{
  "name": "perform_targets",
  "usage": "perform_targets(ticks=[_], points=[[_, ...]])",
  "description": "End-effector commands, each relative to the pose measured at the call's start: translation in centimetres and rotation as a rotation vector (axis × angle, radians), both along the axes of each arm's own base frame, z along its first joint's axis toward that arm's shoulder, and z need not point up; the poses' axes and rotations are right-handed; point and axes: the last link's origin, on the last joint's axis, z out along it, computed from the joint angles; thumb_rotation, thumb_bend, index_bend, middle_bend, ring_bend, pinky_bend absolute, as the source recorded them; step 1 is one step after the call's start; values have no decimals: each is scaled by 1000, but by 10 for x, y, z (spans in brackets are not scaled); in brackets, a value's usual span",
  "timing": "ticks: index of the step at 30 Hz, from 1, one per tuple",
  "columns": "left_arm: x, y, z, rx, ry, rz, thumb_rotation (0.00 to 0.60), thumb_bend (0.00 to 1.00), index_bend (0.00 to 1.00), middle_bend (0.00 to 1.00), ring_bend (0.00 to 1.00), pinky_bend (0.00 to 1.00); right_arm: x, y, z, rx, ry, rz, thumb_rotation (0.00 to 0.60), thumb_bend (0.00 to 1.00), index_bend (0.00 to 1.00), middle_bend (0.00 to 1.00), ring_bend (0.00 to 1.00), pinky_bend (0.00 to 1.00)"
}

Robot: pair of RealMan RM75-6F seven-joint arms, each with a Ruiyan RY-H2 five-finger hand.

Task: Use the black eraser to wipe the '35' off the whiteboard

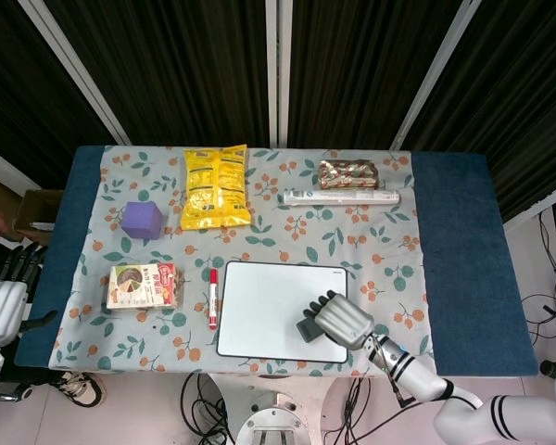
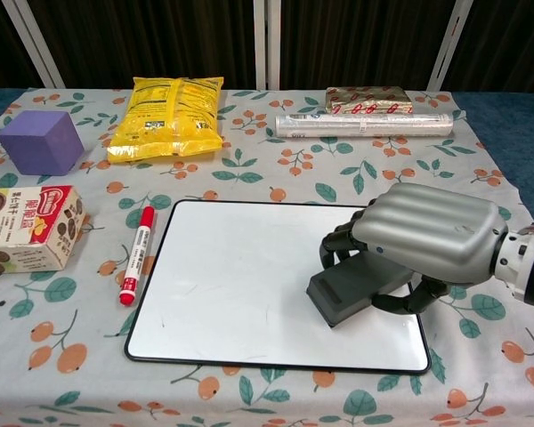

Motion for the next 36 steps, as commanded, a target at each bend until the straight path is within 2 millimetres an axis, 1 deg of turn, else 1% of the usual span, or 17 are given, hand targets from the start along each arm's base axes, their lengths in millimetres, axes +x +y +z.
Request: perform_targets(ticks=[1,9,18,32,36], points=[[0,0,0,0,1,0,600,0,21,39,18,138,0,2,0,1,-1,4,600,352,899,791,732,823],[-2,-1,1,4,2,7,600,0,21,38,18,138,5,-12,-11,-22,-3,2,600,353,899,792,732,823],[-6,-2,3,4,5,15,600,0,21,38,18,138,10,-42,-24,-71,-13,-36,600,352,899,791,732,823],[-8,-1,4,2,14,20,600,0,21,38,17,138,41,-87,-57,-112,-83,-53,600,353,899,791,732,824],[-9,-1,6,5,18,23,600,0,21,38,18,138,49,-97,-61,-132,-114,-50,600,353,899,791,732,824]])
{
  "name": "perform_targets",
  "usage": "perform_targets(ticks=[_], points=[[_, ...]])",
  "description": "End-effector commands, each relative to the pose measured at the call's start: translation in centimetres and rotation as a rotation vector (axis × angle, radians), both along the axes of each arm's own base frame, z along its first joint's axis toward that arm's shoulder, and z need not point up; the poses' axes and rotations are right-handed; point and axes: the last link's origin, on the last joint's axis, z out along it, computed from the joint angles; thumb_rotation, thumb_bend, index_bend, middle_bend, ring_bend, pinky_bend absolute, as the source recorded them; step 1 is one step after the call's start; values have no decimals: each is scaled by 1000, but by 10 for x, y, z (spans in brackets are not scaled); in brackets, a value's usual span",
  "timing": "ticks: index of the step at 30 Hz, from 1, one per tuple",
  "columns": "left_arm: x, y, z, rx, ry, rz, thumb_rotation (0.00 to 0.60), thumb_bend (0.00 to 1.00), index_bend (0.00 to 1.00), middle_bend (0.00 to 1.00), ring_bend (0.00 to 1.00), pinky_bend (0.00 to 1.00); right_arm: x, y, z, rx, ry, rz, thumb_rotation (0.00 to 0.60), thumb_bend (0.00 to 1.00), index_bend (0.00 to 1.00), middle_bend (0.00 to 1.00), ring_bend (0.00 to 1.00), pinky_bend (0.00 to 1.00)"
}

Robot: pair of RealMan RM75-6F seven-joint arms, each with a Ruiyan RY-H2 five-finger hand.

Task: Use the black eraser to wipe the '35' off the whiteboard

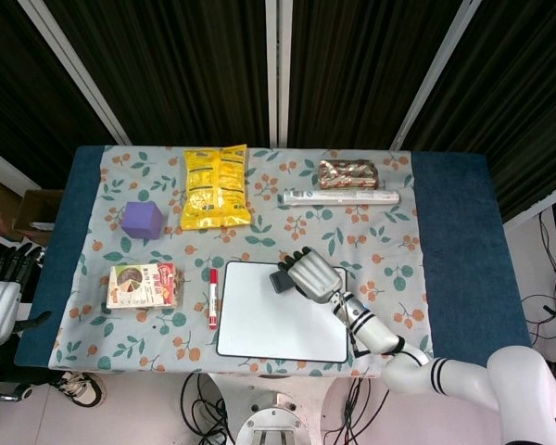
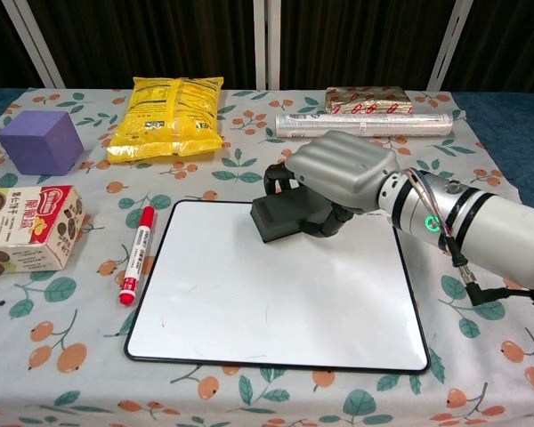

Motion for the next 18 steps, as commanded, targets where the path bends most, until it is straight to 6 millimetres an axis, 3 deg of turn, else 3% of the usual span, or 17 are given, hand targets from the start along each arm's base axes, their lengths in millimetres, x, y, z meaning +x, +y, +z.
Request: perform_targets(ticks=[1,5,10,13,18], points=[[0,0,1,2,1,1,600,0,21,38,17,138,12,-10,-4,-17,-39,8,600,353,899,791,732,823],[2,-1,2,6,0,-4,600,0,21,38,18,138,21,-12,4,-43,-101,35,600,352,899,791,732,823],[3,-2,3,6,3,-8,600,0,21,38,18,138,22,-10,37,-117,-208,81,600,353,899,791,732,824],[6,-1,2,6,1,-16,600,0,21,38,18,138,6,-9,66,-179,-224,79,600,353,899,791,732,824],[11,0,-2,-3,-4,-31,600,0,21,38,18,138,-47,-9,101,-237,-104,-23,600,353,899,791,732,824]])
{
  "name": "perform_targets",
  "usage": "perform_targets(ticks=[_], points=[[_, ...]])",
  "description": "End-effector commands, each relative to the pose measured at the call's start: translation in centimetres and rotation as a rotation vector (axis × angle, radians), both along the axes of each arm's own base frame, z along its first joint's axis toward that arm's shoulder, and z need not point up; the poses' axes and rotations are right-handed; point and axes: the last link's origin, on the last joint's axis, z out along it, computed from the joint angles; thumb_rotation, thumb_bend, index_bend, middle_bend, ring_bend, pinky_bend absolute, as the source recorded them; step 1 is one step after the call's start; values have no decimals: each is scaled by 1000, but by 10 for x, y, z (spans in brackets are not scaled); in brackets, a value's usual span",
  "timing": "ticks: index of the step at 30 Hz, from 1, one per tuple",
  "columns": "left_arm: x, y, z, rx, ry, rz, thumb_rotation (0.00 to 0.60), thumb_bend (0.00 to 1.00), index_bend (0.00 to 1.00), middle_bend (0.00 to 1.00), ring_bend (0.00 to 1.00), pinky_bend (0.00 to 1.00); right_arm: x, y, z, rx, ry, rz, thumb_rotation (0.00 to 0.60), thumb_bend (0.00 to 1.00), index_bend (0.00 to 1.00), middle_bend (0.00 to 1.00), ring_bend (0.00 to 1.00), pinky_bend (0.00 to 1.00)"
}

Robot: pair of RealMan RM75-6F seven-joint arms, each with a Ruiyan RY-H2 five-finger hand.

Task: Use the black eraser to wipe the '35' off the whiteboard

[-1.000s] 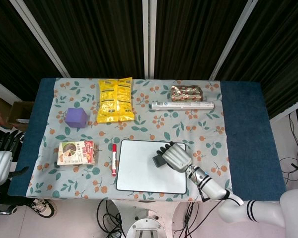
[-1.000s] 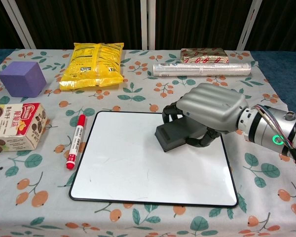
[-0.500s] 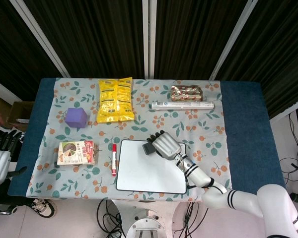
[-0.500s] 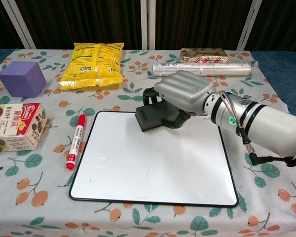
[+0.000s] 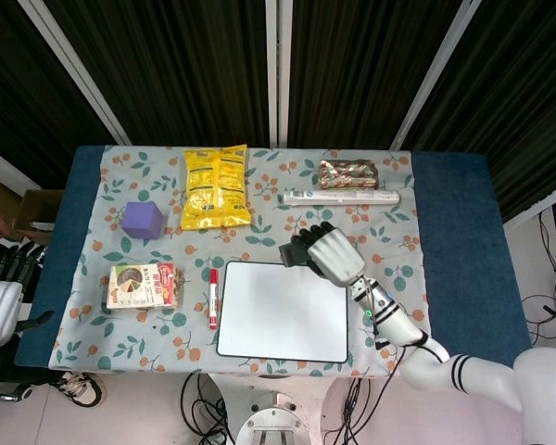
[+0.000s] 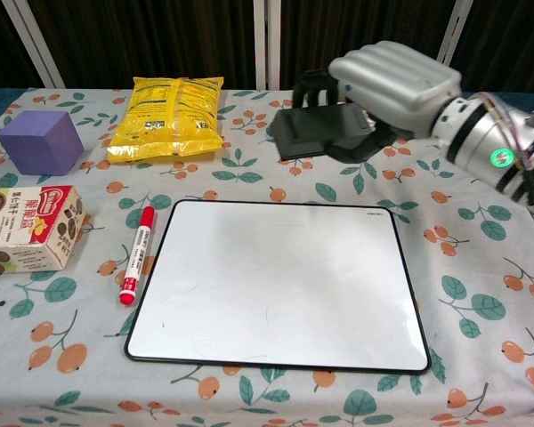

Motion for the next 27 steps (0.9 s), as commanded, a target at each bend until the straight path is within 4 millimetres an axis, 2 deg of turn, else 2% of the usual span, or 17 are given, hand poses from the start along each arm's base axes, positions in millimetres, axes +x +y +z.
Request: perform_targets(ticks=[1,4,9,17,19,22,24,26,27], points=[[2,1,-3,-7,-5,-6,600,0,21,38,18,138,-51,4,28,-26,103,-128,600,353,899,791,732,824],[5,2,-7,-14,-8,-14,600,0,21,38,17,138,-85,7,38,-11,181,-231,600,353,900,791,732,824],[6,3,-11,-26,-6,-17,600,0,21,38,18,138,-124,15,50,2,232,-352,600,353,900,791,732,824],[9,3,-13,-31,-4,-22,600,0,21,38,17,138,-144,24,52,32,232,-399,600,353,895,791,731,824],[9,3,-13,-32,-2,-23,600,0,21,38,18,138,-147,24,50,37,225,-409,600,351,860,783,728,819],[10,3,-13,-32,1,-23,600,0,21,38,18,138,-150,23,48,54,220,-424,600,343,722,698,654,735],[10,2,-13,-30,2,-22,600,0,21,38,18,138,-151,23,46,72,221,-432,600,328,560,560,516,601],[10,2,-12,-27,2,-22,600,0,21,38,17,138,-151,24,46,85,216,-431,600,304,346,366,307,412],[10,2,-12,-27,2,-22,600,0,21,38,18,138,-151,24,46,92,211,-432,600,294,277,300,234,348]])
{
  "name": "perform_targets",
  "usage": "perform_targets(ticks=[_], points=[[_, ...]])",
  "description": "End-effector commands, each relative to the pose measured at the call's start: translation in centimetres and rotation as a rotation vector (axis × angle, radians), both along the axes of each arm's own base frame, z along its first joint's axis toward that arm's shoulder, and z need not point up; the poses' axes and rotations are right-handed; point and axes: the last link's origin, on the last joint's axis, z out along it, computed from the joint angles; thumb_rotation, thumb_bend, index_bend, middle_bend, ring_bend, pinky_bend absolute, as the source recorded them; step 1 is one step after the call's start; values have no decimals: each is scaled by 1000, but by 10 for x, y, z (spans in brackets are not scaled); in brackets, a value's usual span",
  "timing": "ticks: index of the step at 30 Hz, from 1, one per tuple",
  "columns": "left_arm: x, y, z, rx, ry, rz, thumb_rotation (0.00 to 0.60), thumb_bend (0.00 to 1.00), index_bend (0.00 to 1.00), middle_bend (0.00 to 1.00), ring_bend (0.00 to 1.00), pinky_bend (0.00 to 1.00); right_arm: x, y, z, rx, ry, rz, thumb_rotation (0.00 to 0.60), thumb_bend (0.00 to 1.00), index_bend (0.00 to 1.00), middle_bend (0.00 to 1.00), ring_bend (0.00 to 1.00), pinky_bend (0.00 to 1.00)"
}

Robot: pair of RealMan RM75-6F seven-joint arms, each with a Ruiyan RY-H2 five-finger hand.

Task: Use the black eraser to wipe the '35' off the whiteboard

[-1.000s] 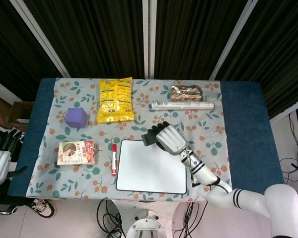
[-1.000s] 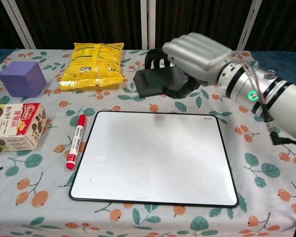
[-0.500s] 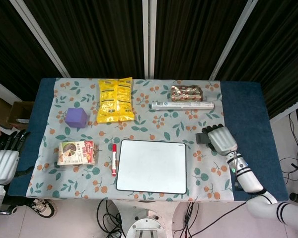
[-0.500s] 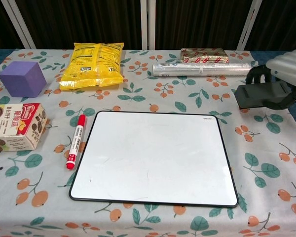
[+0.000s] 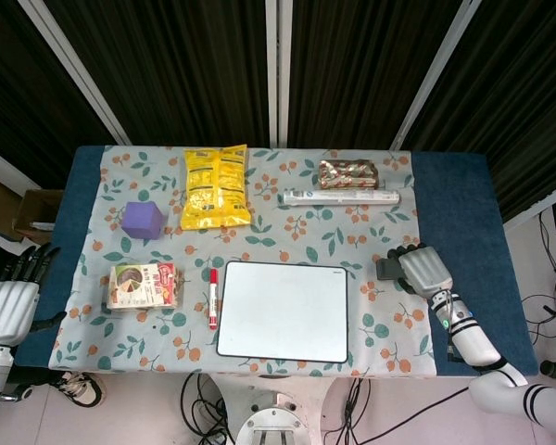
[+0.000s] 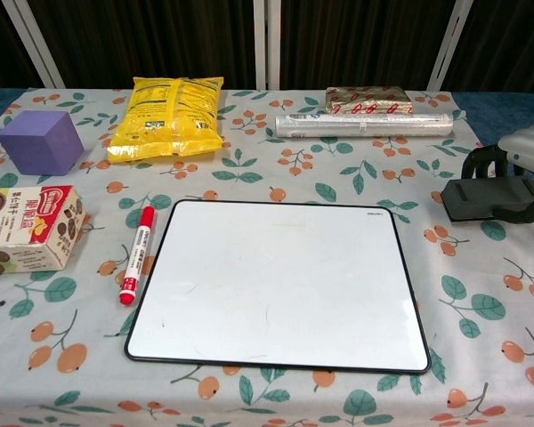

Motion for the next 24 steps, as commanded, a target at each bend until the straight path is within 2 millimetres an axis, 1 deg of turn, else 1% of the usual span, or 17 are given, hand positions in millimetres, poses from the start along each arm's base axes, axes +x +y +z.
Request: perform_targets(ticks=[1,2,4,6,10,12,15,16,20,23,24], points=[[0,0,0,1,1,0,600,0,21,38,17,138,0,1,0,17,-20,-3,600,276,173,203,132,252],[0,0,0,1,0,0,600,0,21,38,18,138,0,1,1,17,-27,-3,600,255,85,118,58,166],[0,0,0,-1,0,0,600,0,21,38,18,138,-1,2,4,16,-41,-9,600,218,4,25,0,58],[0,0,-1,-2,-2,0,600,0,21,38,17,138,-3,4,8,8,-47,-18,600,187,0,0,0,4],[0,0,-1,-2,-6,-1,600,0,21,38,18,138,-6,12,18,-17,-66,-42,600,175,0,0,0,0],[1,0,-1,0,-8,-4,600,0,22,38,18,138,-6,23,29,-53,-95,-35,600,174,0,0,0,0],[2,-1,0,3,-7,-8,600,0,21,38,17,138,-10,48,51,-145,-119,5,600,170,0,0,0,0],[2,-1,0,5,-7,-10,600,0,21,38,18,138,-13,58,62,-197,-123,19,600,167,0,0,0,0],[4,0,1,11,-9,-19,600,0,21,38,17,138,-29,89,96,-371,-105,23,600,157,0,0,0,0],[6,1,1,8,-8,-23,600,0,21,38,17,138,-43,106,113,-454,-99,-18,600,152,0,0,0,0],[6,1,1,8,-7,-24,600,0,21,38,17,137,-46,110,116,-466,-99,-32,600,149,0,0,0,0]])
